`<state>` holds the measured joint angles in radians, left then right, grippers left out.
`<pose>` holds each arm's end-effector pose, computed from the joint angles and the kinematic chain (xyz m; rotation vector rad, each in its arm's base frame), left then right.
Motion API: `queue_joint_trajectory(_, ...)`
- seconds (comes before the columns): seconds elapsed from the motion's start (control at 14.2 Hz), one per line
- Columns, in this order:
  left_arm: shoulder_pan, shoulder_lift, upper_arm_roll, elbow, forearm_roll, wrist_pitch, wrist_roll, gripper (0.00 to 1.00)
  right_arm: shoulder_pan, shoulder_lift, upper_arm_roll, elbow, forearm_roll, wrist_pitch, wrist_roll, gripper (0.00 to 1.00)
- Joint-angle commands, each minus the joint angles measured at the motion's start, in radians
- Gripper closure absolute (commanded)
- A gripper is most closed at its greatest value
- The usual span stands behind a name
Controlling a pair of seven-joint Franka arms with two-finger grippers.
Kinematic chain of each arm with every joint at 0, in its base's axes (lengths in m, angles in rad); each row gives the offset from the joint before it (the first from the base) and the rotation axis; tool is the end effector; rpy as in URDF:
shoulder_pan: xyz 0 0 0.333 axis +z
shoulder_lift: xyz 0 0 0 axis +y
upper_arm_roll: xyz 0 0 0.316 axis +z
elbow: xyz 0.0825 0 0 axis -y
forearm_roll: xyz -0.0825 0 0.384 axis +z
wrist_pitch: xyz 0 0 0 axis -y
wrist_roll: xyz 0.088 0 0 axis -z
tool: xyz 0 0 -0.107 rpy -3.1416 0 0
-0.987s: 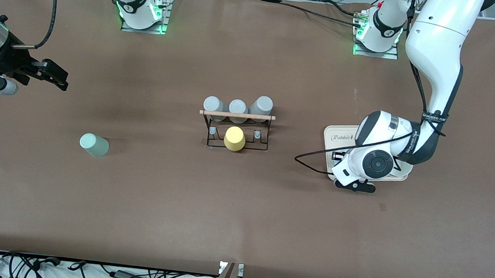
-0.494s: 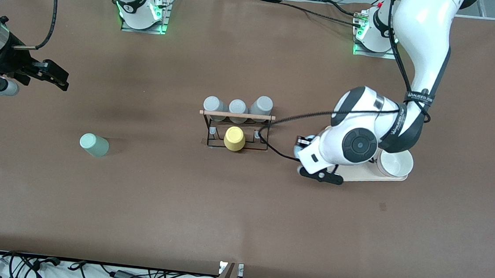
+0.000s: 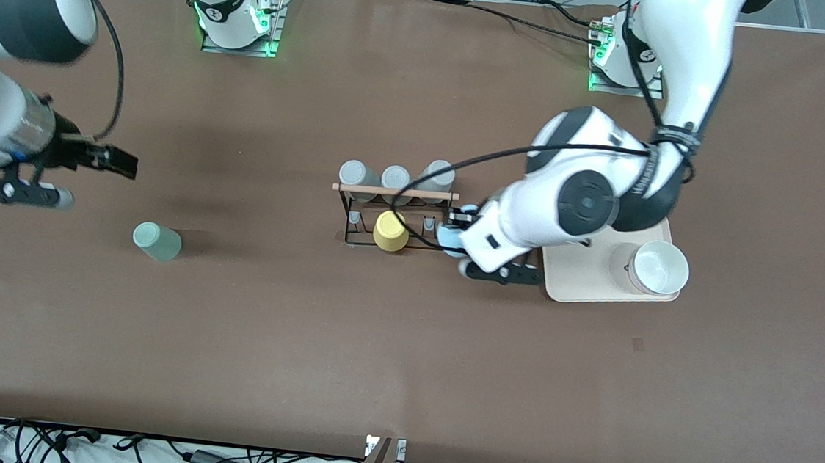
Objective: Hang scattered cups on rack with three cups
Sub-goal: 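Carry the blue cup to the rack while the right gripper reaches the teal cup, then hang the blue cup beside the yellow cup while the right gripper grasps the teal cup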
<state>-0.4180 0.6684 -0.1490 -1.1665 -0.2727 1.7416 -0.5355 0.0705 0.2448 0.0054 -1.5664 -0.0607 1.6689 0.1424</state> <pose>0.6196 -0.3883 0.4037 2.8542 0.0786 -0.3761 0.6199 0.0409 0.4901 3.0597 -0.0862 -0.2071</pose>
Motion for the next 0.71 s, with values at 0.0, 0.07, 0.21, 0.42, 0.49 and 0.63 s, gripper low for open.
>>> queue_joint_trajectory(0.0,-0.054,0.051,0.015,0.039,-0.013,0.002,-0.057,0.99,-0.018,0.066,0.002,-0.036,-0.039,0.113,-0.003,0.0)
queue_joint_trajectory(0.07,-0.058,0.063,0.016,0.039,-0.013,0.01,-0.057,0.99,-0.024,0.083,0.002,-0.059,-0.044,0.153,-0.004,0.0)
queue_joint_trajectory(0.21,-0.059,0.071,0.016,0.031,-0.013,0.022,-0.054,0.98,-0.05,0.125,0.001,-0.127,-0.047,0.268,-0.027,0.0)
queue_joint_trajectory(0.42,-0.077,0.095,0.019,0.014,0.015,0.076,-0.055,0.84,-0.087,0.183,0.002,-0.184,-0.051,0.411,-0.096,0.0)
queue_joint_trajectory(0.49,-0.078,0.111,0.019,0.013,0.039,0.082,-0.057,0.51,-0.095,0.2,0.002,-0.188,-0.051,0.431,-0.098,0.0)
queue_joint_trajectory(0.63,-0.099,0.111,0.017,0.011,0.108,0.119,-0.058,0.0,-0.097,0.217,0.001,-0.225,-0.051,0.495,-0.098,0.0)
